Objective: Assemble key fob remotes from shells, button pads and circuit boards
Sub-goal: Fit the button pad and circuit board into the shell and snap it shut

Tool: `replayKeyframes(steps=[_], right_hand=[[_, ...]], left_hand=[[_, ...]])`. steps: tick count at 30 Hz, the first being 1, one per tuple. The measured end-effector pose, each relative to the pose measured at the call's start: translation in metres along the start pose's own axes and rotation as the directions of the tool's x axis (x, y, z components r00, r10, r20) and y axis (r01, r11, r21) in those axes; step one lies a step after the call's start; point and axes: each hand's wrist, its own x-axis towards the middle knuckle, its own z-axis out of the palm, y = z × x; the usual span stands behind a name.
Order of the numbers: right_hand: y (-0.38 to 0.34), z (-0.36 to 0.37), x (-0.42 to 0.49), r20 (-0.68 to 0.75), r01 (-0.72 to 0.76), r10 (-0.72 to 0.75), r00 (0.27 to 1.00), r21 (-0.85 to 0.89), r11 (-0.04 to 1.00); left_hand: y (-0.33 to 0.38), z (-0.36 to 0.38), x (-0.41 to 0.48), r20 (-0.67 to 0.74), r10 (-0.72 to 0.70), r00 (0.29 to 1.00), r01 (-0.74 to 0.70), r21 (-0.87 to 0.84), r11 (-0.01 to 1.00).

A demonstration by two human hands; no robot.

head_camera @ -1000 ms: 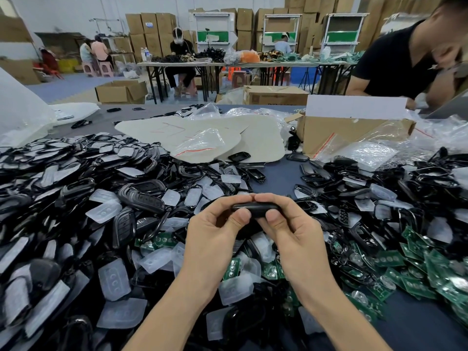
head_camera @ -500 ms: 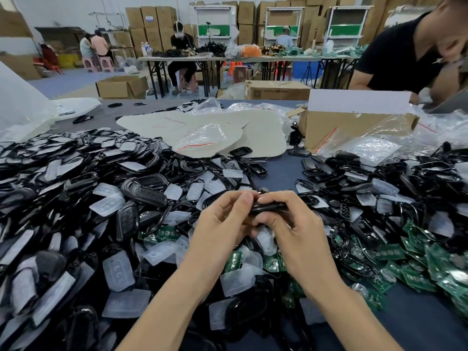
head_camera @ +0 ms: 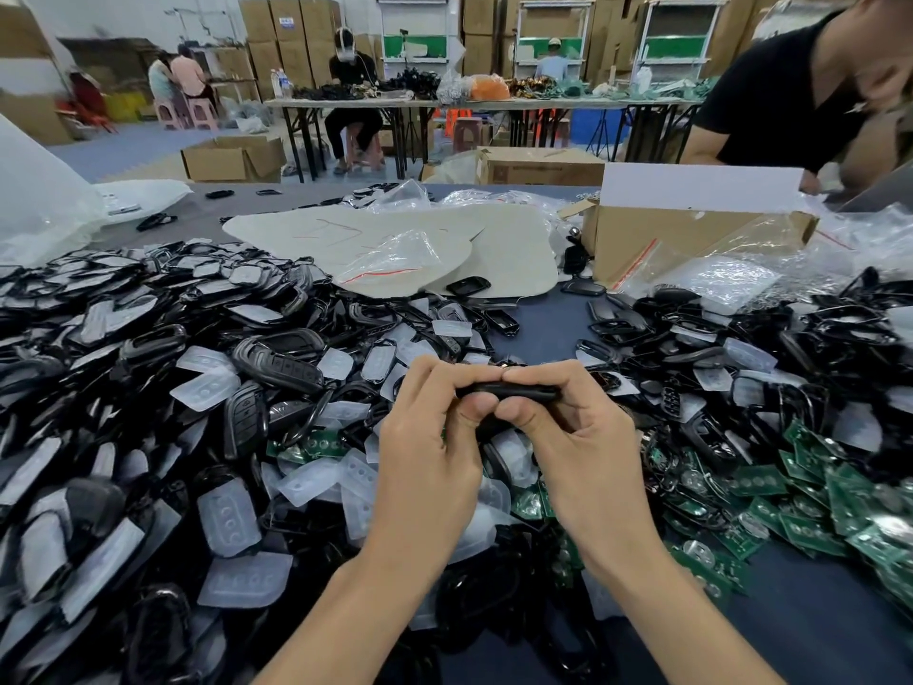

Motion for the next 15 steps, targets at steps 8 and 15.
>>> replayKeyframes(steps=[8,15], right_hand=[[-0.002,0.002,-0.001,-0.003,0.02,-0.02,1.0,0.013,1.0],[0.005,-0.001,0.002,0.0,0.061,-0.061,0.998,-0.109,0.992]], left_hand=[[-0.001,0.002,-0.001,-0.08,0.066,0.995,-0.062,0.053,0.997],[-0.009,-0.002,0.001,-0.005,0.109,0.994,-0.109,0.086,0.99]])
